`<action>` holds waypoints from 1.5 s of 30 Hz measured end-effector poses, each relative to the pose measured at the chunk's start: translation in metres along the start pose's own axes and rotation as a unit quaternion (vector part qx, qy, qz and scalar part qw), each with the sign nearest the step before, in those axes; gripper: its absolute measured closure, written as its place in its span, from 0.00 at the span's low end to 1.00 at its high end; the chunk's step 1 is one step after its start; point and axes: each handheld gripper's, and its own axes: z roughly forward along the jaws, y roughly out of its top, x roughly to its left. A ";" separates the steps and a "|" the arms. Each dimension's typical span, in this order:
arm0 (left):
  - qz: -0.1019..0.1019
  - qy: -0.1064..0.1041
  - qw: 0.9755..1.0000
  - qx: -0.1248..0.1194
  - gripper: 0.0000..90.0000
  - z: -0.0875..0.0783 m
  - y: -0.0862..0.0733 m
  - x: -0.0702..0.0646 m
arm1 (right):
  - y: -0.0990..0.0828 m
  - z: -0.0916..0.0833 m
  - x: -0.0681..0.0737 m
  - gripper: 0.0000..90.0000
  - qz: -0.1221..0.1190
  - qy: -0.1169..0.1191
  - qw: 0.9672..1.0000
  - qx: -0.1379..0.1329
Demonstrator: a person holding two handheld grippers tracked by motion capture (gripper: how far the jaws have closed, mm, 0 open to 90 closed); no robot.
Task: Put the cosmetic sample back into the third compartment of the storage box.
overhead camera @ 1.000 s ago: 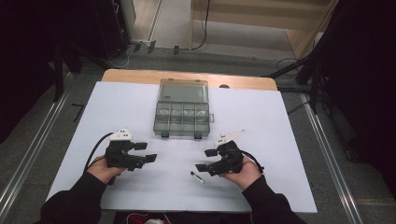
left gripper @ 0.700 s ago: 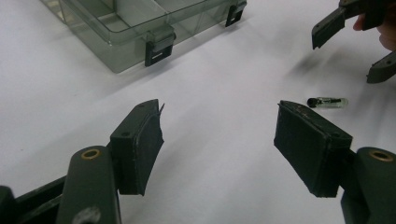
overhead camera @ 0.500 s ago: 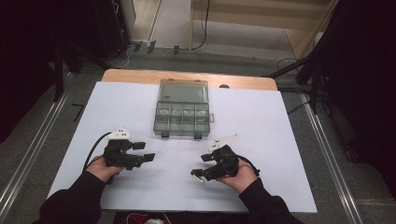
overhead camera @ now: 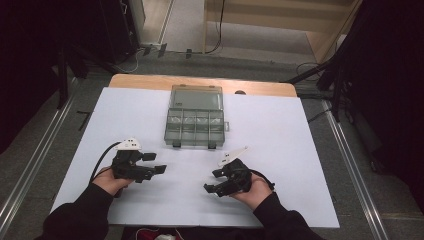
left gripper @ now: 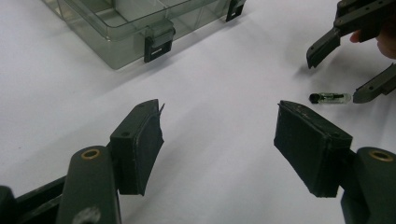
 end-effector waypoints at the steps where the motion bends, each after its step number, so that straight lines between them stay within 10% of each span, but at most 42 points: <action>1: 0.000 0.000 1.000 0.000 0.35 0.000 0.000 0.000 | 0.000 0.001 0.001 0.42 0.000 0.001 1.000 0.002; 29: 0.002 0.001 1.000 0.002 0.35 0.001 0.000 -0.001 | 0.001 0.007 0.018 0.83 -0.051 -0.042 0.996 0.059; 45: 0.003 0.002 1.000 0.004 0.35 0.001 0.000 -0.001 | 0.003 0.007 0.017 0.90 -0.036 -0.039 0.996 0.067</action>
